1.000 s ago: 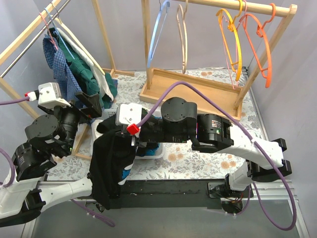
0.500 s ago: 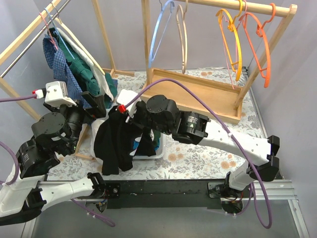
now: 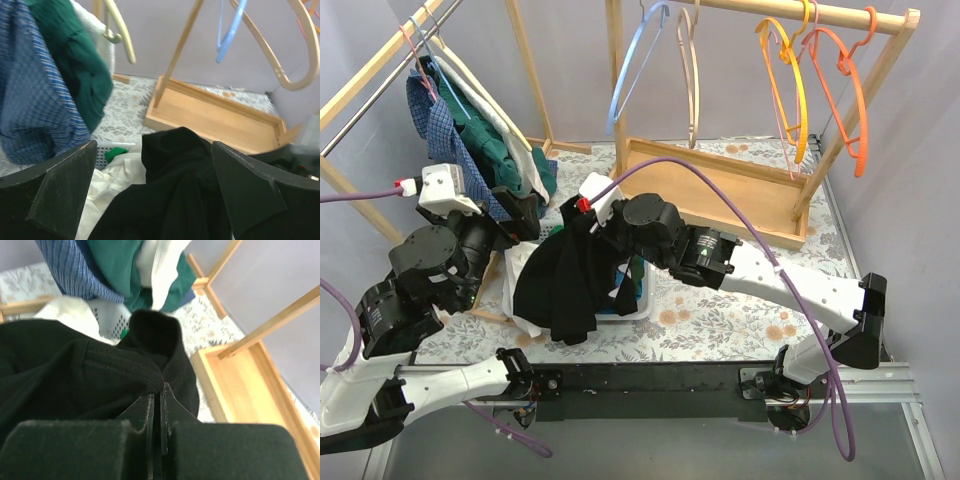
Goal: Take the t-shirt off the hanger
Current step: Place the T-shirt in the bin.
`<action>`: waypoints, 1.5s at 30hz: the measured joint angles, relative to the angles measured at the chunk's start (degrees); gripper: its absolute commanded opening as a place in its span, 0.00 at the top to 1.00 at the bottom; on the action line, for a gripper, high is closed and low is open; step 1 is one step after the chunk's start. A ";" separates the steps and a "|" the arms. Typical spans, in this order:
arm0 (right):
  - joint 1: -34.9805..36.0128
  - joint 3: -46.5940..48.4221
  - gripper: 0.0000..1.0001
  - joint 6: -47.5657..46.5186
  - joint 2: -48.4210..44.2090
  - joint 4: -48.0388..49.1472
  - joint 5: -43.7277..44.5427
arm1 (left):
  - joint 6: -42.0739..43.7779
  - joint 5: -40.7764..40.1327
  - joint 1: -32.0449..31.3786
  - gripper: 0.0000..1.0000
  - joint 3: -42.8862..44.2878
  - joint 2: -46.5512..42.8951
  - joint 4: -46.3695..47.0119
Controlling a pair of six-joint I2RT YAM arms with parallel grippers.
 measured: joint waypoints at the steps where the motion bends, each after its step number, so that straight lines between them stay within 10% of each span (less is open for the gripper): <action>1: -0.11 -0.96 0.99 0.44 0.11 0.07 0.07 | 0.28 1.55 0.00 0.02 -0.24 0.00 0.02; 24: -8.96 -11.30 0.99 21.57 14.23 8.74 -15.47 | -4.70 24.00 -0.09 0.02 -17.22 -4.90 -0.39; 30: -9.55 -11.06 0.41 25.38 15.65 8.74 -16.33 | -7.21 29.20 -0.11 0.02 -24.13 -4.92 1.57; 45: -9.42 -11.56 0.02 26.45 6.21 1.68 -13.75 | -9.20 36.57 -0.11 0.02 -32.57 -6.32 9.97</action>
